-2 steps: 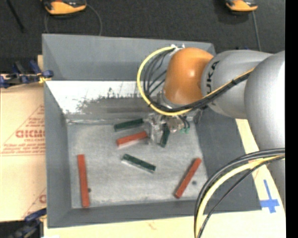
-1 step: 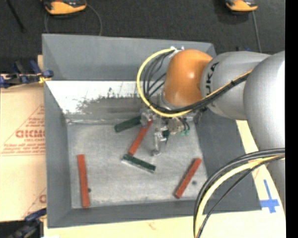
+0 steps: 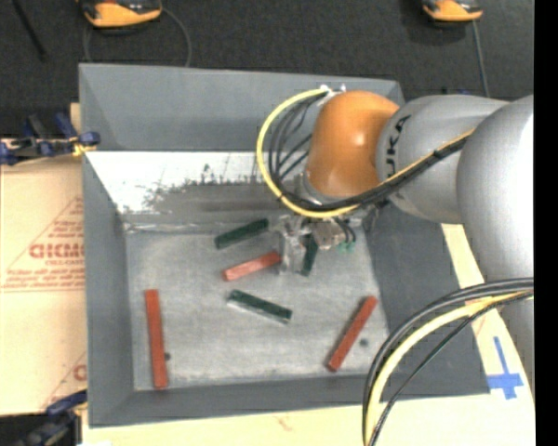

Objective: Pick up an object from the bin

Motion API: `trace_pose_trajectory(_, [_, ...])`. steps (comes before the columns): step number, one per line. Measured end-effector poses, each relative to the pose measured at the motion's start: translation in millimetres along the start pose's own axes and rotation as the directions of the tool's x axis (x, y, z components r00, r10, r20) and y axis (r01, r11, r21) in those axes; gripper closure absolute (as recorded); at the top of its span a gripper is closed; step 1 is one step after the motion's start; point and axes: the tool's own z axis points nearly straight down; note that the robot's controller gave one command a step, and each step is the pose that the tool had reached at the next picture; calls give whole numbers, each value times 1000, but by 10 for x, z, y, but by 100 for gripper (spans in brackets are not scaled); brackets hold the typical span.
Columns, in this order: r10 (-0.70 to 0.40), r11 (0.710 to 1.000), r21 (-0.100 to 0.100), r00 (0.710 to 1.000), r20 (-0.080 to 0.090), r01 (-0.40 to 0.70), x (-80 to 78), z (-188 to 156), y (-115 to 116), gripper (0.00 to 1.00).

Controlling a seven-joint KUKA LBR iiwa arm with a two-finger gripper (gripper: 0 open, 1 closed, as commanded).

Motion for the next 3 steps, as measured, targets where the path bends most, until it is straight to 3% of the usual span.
trace_pose_trajectory(1, [-156,988,3,988,4,156,102,-1620,-150,100])
trace_pose_trajectory(2, [-154,988,-2,988,-4,154,116,-1565,-137,0])
trace_pose_trajectory(3, [-319,948,-7,948,-13,319,587,-343,-298,0])
